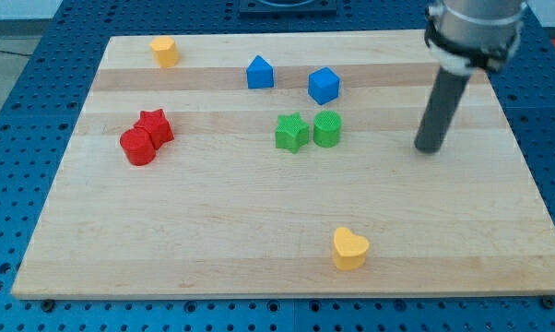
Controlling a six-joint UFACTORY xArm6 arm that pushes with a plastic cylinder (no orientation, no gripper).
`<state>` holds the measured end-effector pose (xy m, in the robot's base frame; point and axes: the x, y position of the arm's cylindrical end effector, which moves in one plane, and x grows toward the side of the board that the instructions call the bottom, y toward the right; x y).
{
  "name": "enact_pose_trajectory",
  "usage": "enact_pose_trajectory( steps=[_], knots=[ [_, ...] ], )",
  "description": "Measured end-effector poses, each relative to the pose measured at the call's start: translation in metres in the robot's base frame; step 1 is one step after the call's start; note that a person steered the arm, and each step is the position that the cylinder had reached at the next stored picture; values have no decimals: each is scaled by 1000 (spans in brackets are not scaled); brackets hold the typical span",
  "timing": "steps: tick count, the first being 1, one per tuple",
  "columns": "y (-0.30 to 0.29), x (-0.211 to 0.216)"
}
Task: Place the green circle to the top center
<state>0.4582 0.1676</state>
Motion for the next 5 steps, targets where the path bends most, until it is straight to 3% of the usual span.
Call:
enact_pose_trajectory(
  steps=[2, 5],
  knots=[
    [-105, -12],
    [-176, -44]
  ],
)
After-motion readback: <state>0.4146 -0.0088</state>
